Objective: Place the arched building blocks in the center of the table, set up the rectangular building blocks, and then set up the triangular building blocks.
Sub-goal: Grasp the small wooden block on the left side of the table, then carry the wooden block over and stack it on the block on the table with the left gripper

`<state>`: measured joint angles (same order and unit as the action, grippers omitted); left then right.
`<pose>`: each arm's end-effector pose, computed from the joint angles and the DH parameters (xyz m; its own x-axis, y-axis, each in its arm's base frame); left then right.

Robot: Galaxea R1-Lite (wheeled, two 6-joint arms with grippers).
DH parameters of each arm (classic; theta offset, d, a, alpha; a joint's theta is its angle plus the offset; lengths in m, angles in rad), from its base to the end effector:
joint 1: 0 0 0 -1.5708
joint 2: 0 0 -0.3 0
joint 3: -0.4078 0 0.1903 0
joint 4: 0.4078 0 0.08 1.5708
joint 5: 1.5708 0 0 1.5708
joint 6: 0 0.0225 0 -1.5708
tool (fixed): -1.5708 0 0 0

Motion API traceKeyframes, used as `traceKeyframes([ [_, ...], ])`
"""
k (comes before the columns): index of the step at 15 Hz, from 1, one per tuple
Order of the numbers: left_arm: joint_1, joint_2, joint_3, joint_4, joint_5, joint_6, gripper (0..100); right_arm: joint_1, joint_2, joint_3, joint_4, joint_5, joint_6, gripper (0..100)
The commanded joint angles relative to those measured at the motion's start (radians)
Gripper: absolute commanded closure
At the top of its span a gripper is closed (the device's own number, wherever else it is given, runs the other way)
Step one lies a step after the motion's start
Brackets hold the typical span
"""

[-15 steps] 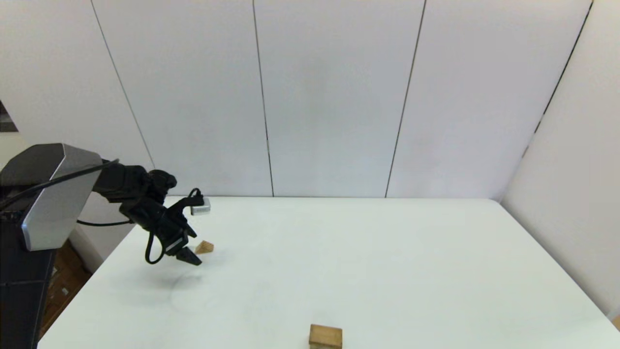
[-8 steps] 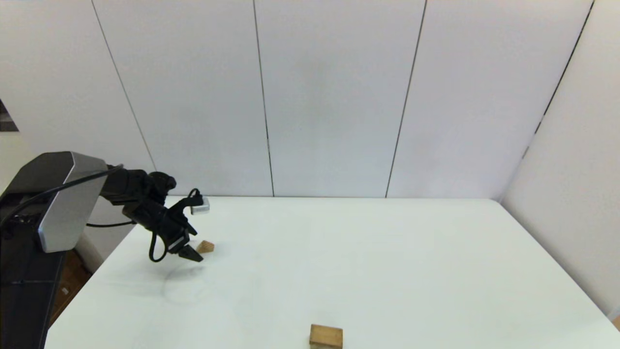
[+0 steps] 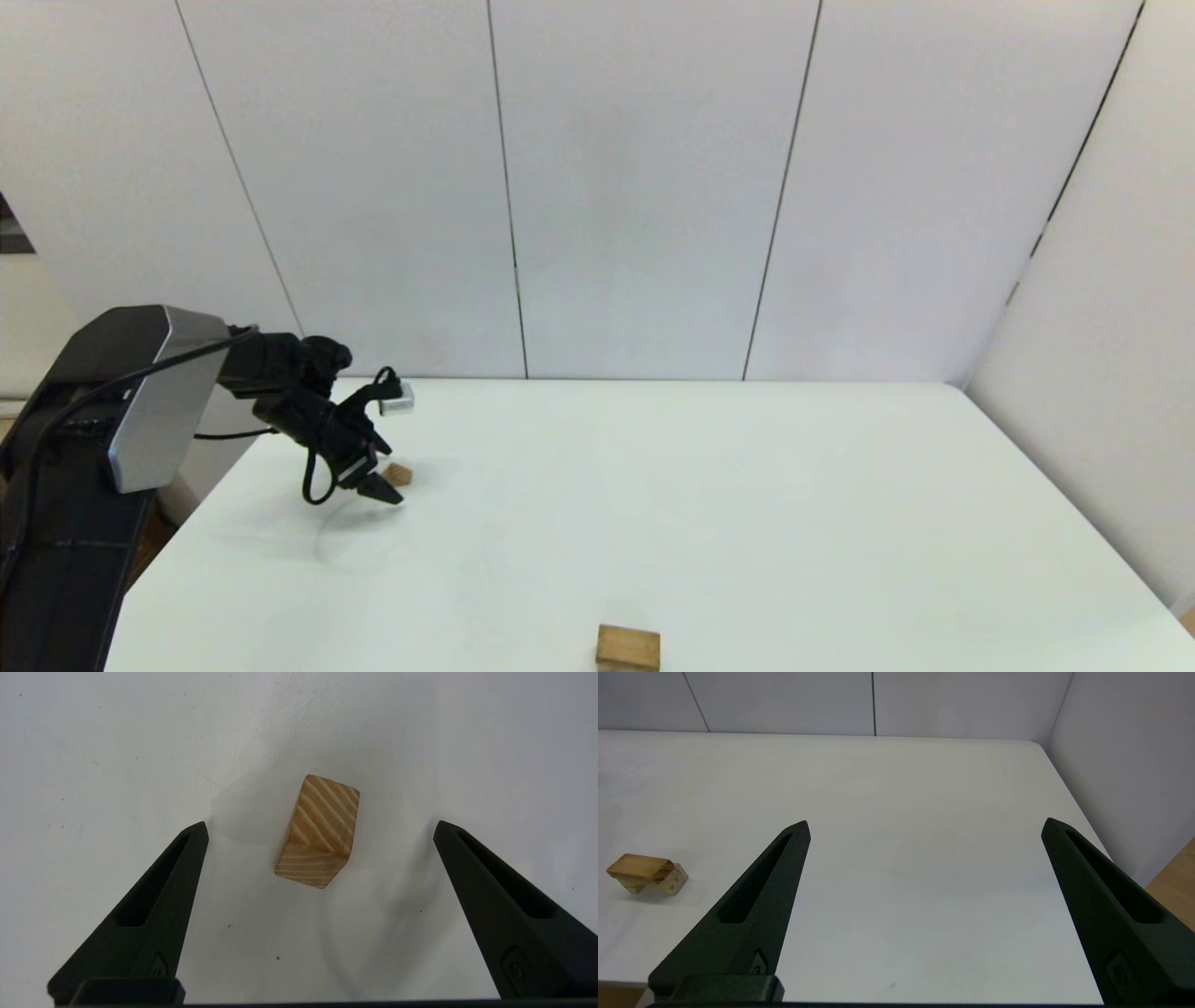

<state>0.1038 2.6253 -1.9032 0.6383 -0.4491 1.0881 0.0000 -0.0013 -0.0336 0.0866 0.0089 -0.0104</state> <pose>0.4613 0.0382 -0.0088 0.2321 -0.4123 -0.8810 0.8601 0.5100 -0.0121 -0.0257 0.0002 0.0758 0.9986 0.0089 -0.0517 -0.0094 0.9999 -0.0099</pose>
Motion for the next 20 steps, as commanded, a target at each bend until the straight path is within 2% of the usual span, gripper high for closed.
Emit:
traceKeyframes([
  [1, -0.001, 0.013, -0.017, 0.003, -0.008, 0.004, 0, -0.002, 0.001, 0.000, 0.001, 0.000, 0.000, 0],
  [8, -0.006, 0.021, -0.030, 0.004, -0.014, 0.003, 0, 0.000, 0.001, 0.000, 0.001, 0.000, 0.000, 0],
  [9, -0.006, 0.024, -0.034, 0.004, -0.016, 0.003, 100, 0.000, 0.001, 0.000, 0.001, 0.000, 0.000, 0],
  [18, -0.010, 0.024, -0.037, 0.004, -0.016, 0.001, 100, -0.002, 0.001, 0.000, 0.001, 0.000, 0.000, 0],
  [20, -0.013, 0.002, -0.033, 0.008, -0.040, 0.001, 100, 0.000, 0.001, 0.000, 0.001, 0.000, 0.000, 0],
])
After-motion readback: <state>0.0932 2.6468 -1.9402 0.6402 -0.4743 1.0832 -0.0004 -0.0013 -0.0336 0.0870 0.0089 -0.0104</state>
